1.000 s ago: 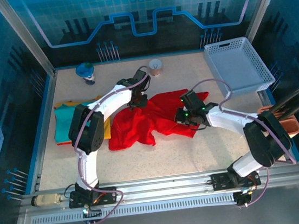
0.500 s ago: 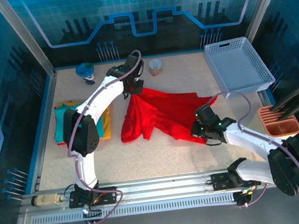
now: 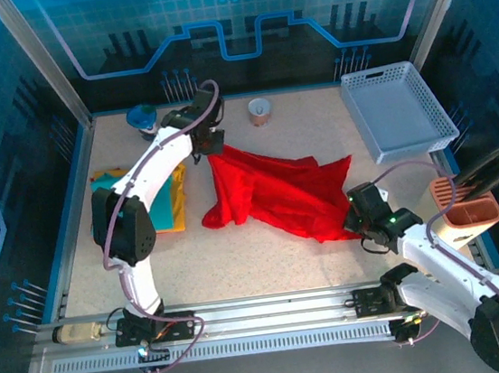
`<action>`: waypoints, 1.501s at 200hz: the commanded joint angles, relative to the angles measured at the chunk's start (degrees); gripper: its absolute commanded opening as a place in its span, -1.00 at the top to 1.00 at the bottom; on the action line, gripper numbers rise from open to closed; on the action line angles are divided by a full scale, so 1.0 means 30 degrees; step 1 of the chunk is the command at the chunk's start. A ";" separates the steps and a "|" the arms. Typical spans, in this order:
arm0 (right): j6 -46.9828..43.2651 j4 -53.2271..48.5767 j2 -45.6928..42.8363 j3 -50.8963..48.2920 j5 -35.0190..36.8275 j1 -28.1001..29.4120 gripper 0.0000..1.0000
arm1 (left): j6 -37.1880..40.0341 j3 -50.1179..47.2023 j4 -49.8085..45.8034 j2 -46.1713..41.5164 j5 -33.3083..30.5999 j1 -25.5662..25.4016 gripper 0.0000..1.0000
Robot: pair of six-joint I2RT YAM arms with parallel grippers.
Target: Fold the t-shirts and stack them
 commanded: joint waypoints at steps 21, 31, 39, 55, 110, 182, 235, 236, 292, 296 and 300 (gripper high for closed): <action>0.0157 -0.1234 -0.0225 -0.0235 0.0237 -0.0350 0.93 | -0.0465 0.4342 -0.1278 0.3190 0.0671 0.1126 0.02; 0.0109 -0.1247 -0.0254 -0.0138 0.0191 -0.0338 0.89 | -0.0699 0.5061 -0.2163 0.3677 0.1076 0.1142 -0.08; 0.0046 -0.1263 -0.0255 -0.0040 0.0167 -0.0377 0.81 | -0.0944 0.4627 -0.2164 0.3545 0.1489 0.1109 -0.08; -0.0025 -0.1138 -0.0313 0.0086 0.0163 -0.0378 0.84 | -0.1421 0.2026 -0.1014 0.2311 0.2101 0.0904 -0.05; -0.1909 -0.0261 -0.0030 0.0860 -0.0264 -0.0430 -0.49 | -0.4206 -0.8960 0.2593 -0.4533 0.3201 -0.1112 -0.15; -0.2544 0.0279 0.1147 0.1598 -0.1020 -0.0499 -0.86 | -0.7173 -1.5341 0.6295 -0.5866 0.5022 -0.2709 -0.30; -0.2080 0.0449 0.2331 0.1244 -0.2493 -0.0554 -0.60 | -0.7185 -1.4293 0.7707 -0.3611 0.4955 -0.2717 -0.25; -0.2055 0.0443 0.2357 0.1222 -0.2515 -0.0554 -0.59 | -0.7157 -1.4264 0.7711 -0.3559 0.4954 -0.2710 -0.24; -0.1638 0.1354 0.2548 0.0613 -0.3644 -0.0825 0.36 | -0.5840 -1.1688 0.7033 -0.1272 0.4836 -0.1735 0.59; -0.1662 0.1283 0.2493 0.0635 -0.3671 -0.0908 0.45 | -0.5730 -1.1451 0.6860 -0.1186 0.4836 -0.1595 0.68; -0.1665 0.1196 0.2424 0.0697 -0.3651 -0.0980 0.55 | -0.5630 -1.1221 0.6642 -0.1122 0.4836 -0.1489 0.77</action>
